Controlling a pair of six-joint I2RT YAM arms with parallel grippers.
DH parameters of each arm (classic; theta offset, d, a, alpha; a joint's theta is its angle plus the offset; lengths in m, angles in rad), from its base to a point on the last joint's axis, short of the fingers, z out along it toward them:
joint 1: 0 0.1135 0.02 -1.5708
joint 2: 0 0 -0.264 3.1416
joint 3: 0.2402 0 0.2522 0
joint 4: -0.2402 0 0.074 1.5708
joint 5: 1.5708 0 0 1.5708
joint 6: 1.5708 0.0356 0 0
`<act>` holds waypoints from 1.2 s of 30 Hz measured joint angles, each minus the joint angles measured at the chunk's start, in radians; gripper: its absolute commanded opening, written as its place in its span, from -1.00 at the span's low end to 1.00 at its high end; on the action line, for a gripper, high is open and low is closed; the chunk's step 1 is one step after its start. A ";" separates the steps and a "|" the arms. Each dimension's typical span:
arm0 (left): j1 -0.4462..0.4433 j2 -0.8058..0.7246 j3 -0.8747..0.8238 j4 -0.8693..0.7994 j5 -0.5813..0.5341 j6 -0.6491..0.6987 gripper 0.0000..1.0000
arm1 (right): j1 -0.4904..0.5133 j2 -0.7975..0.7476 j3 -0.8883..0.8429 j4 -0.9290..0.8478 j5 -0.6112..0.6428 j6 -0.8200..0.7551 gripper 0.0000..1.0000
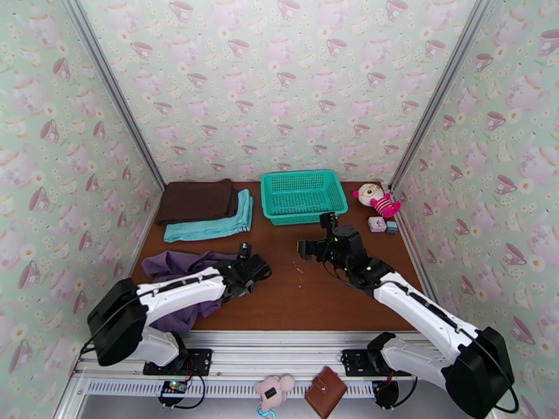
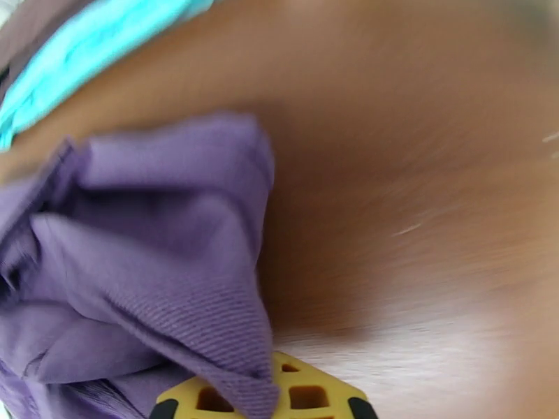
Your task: Fold and stack the trousers
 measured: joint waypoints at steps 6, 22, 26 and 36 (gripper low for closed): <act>-0.041 -0.101 0.190 0.127 0.121 0.067 -1.00 | -0.042 -0.057 -0.042 0.000 0.045 0.026 0.99; 0.369 -0.306 -0.125 0.260 0.085 0.026 0.19 | -0.057 -0.175 -0.092 0.047 0.078 0.039 0.99; 0.392 -0.324 -0.189 0.217 0.109 0.037 0.38 | -0.053 -0.090 -0.087 0.056 0.002 0.025 0.99; 0.122 -0.466 -0.281 0.265 0.286 0.049 0.29 | 0.082 0.155 -0.013 0.100 -0.175 -0.030 1.00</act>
